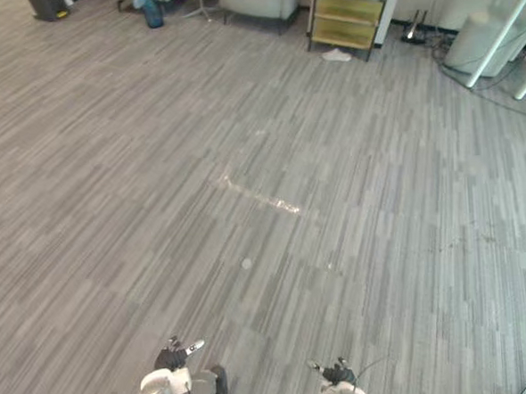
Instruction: Pick up cushions and gather them together orderly.
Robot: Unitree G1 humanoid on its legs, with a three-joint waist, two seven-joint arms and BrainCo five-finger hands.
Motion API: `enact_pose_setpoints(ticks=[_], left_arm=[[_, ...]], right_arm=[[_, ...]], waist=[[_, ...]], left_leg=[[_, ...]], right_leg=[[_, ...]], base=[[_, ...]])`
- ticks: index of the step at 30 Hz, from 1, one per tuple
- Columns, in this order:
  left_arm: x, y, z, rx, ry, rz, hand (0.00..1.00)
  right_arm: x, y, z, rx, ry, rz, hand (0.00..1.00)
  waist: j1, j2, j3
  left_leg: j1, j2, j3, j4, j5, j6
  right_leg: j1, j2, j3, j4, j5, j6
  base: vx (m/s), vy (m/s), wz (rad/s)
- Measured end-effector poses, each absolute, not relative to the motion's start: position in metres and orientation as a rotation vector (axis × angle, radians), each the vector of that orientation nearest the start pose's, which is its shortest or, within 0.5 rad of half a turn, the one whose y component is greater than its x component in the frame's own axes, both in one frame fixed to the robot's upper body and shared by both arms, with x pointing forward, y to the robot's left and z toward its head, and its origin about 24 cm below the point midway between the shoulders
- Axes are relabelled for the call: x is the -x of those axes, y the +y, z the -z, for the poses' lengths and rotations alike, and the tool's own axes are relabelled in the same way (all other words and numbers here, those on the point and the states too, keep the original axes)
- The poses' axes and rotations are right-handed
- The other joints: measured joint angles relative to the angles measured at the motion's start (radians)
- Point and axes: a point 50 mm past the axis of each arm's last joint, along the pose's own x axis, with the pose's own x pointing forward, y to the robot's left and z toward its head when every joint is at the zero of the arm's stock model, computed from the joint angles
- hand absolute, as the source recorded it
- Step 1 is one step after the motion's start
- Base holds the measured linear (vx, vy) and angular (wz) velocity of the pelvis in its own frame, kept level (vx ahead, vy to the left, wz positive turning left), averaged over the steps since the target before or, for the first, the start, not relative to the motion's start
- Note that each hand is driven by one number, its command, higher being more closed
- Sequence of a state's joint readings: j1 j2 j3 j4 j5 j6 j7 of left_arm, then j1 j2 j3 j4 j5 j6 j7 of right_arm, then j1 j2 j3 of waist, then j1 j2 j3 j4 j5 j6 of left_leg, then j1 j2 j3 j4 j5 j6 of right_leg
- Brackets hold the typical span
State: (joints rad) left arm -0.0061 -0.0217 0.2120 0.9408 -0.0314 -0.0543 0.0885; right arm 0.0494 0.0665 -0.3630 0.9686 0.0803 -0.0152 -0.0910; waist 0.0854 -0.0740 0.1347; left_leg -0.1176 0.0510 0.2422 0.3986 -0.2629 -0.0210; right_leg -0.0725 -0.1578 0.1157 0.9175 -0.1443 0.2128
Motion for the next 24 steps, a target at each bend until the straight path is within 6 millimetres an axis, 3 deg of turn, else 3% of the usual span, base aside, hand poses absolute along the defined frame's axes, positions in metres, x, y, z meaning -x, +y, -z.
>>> enact_pose_setpoints(ticks=[1,3,5,6,8,9,10,11,12,13,14,15,16,18,20,21,22,24], left_arm=[[-0.146,0.171,0.145,0.097,0.922,-0.264,0.0],[-0.144,0.163,0.147,0.097,0.944,-0.237,0.0],[-0.145,0.163,0.147,0.098,0.944,-0.234,0.0],[-0.143,0.163,0.148,0.097,0.953,-0.236,0.0],[-0.143,0.164,0.148,0.087,0.953,-0.233,0.0],[-0.14,0.166,0.149,0.08,0.959,-0.234,0.0],[-0.137,0.166,0.151,0.083,0.977,-0.235,0.0],[-0.132,0.157,0.153,0.122,0.995,-0.241,0.0],[-0.131,0.156,0.154,0.141,0.999,-0.255,0.0],[-0.13,0.156,0.154,0.143,1.001,-0.26,0.0],[-0.13,0.157,0.154,0.153,0.998,-0.27,0.0],[-0.129,0.159,0.154,0.151,0.998,-0.276,0.0],[-0.131,0.162,0.152,0.159,0.98,-0.29,0.0],[-0.137,0.166,0.148,0.159,0.944,-0.299,0.0],[-0.142,0.168,0.145,0.148,0.912,-0.296,0.0],[-0.144,0.169,0.143,0.149,0.896,-0.299,0.0],[-0.145,0.169,0.142,0.151,0.89,-0.3,0.0],[-0.143,0.168,0.143,0.156,0.89,-0.303,0.0]], right_arm=[[-0.116,-0.183,0.153,-0.248,0.982,0.446,0.0],[-0.118,-0.189,0.15,-0.235,0.954,0.453,0.0],[-0.122,-0.191,0.148,-0.238,0.937,0.46,0.0],[-0.122,-0.196,0.149,-0.248,0.937,0.483,0.0],[-0.123,-0.197,0.149,-0.247,0.94,0.486,0.0],[-0.115,-0.198,0.152,-0.252,0.967,0.501,0.0],[-0.111,-0.204,0.153,-0.266,0.973,0.531,0.0],[-0.118,-0.213,0.149,-0.242,0.95,0.541,0.0],[-0.122,-0.218,0.147,-0.236,0.939,0.548,0.0],[-0.121,-0.218,0.147,-0.236,0.94,0.551,0.0],[-0.121,-0.217,0.148,-0.235,0.942,0.545,0.0],[-0.121,-0.216,0.148,-0.235,0.943,0.541,0.0],[-0.123,-0.213,0.148,-0.232,0.944,0.528,0.0],[-0.124,-0.208,0.148,-0.232,0.951,0.508,0.0],[-0.122,-0.205,0.15,-0.228,0.968,0.496,0.0],[-0.124,-0.205,0.149,-0.233,0.963,0.503,0.0],[-0.124,-0.206,0.149,-0.234,0.961,0.507,0.0],[-0.122,-0.207,0.15,-0.236,0.964,0.516,0.0]], waist=[[-0.024,0.007,0.004],[-0.033,0.029,0.0],[-0.036,0.03,0.001],[-0.037,0.032,0.003],[-0.041,0.031,0.003],[-0.052,0.021,0.005],[-0.066,0.038,0.009],[-0.06,0.092,0.005],[-0.061,0.115,0.005],[-0.063,0.124,0.004],[-0.069,0.137,0.006],[-0.068,0.132,0.009],[-0.065,0.132,0.017],[-0.041,0.121,0.034],[-0.022,0.107,0.034],[-0.018,0.105,0.033],[-0.017,0.105,0.032],[-0.014,0.11,0.027]], left_leg=[[0.103,-0.004,-0.002,-0.038,-0.011,0.007],[0.211,0.015,0.015,-0.122,-0.012,0.007],[0.306,0.023,0.024,-0.211,-0.011,0.007],[0.369,0.031,0.022,-0.267,-0.011,0.007],[0.386,0.029,0.011,-0.28,-0.012,0.007],[0.414,0.011,-0.024,-0.284,-0.012,0.007],[0.44,0.02,-0.059,-0.284,-0.013,0.004],[0.447,0.059,-0.069,-0.246,0.007,-0.024],[0.43,0.062,-0.095,-0.153,0.036,-0.061],[0.412,0.067,-0.109,-0.088,0.055,-0.07],[0.304,0.086,-0.152,0.18,0.181,-0.125],[0.263,0.095,-0.16,0.265,0.223,-0.145],[0.158,0.121,-0.157,0.484,0.236,-0.142],[0.045,0.149,-0.105,0.662,0.157,-0.073],[-0.067,0.15,-0.019,0.612,0.084,-0.045],[-0.11,0.144,0.055,0.438,0.052,-0.027],[-0.115,0.136,0.078,0.339,0.052,-0.028],[-0.127,0.087,0.066,-0.03,0.101,-0.028]], right_leg=[[-0.094,-0.002,-0.047,0.188,-0.017,-0.013],[-0.191,-0.022,-0.181,0.183,-0.051,-0.062],[-0.268,-0.055,-0.318,0.056,-0.081,-0.106],[-0.319,-0.042,-0.402,-0.185,-0.075,-0.149],[-0.326,-0.011,-0.405,-0.387,-0.011,-0.166],[-0.321,0.013,-0.373,-0.554,0.117,-0.201],[-0.303,0.035,-0.346,-0.542,0.162,-0.248],[-0.293,0.054,-0.362,-0.501,0.119,-0.257],[-0.29,0.057,-0.358,-0.442,0.056,-0.265],[-0.275,0.06,-0.36,-0.429,0.029,-0.267],[-0.211,0.077,-0.359,-0.449,-0.015,-0.273],[-0.189,0.08,-0.354,-0.466,-0.021,-0.277],[-0.113,0.102,-0.346,-0.524,-0.034,-0.281],[0.016,0.123,-0.321,-0.606,-0.053,-0.292],[0.121,0.118,-0.298,-0.683,-0.066,-0.278],[0.166,0.106,-0.282,-0.718,-0.068,-0.248],[0.181,0.1,-0.275,-0.73,-0.072,-0.24],[0.232,0.084,-0.247,-0.763,-0.104,-0.204]], base=[[0.5,0.123,-0.02],[0.53,0.087,0.04],[0.61,-0.008,0.1],[0.58,-0.147,0.12],[0.52,-0.17,0.21],[0.49,-0.205,0.4],[0.62,-0.213,0.12],[0.73,-0.256,-0.18],[0.58,-0.188,-0.34],[0.67,-0.259,-0.2],[0.55,-0.206,-0.13],[0.63,-0.205,-0.16],[0.4,-0.1,-0.18],[0.46,-0.062,-0.4],[0.5,-0.006,-0.46],[0.34,0.014,-0.4],[0.48,0.074,-0.44],[0.53,0.148,-0.39]])
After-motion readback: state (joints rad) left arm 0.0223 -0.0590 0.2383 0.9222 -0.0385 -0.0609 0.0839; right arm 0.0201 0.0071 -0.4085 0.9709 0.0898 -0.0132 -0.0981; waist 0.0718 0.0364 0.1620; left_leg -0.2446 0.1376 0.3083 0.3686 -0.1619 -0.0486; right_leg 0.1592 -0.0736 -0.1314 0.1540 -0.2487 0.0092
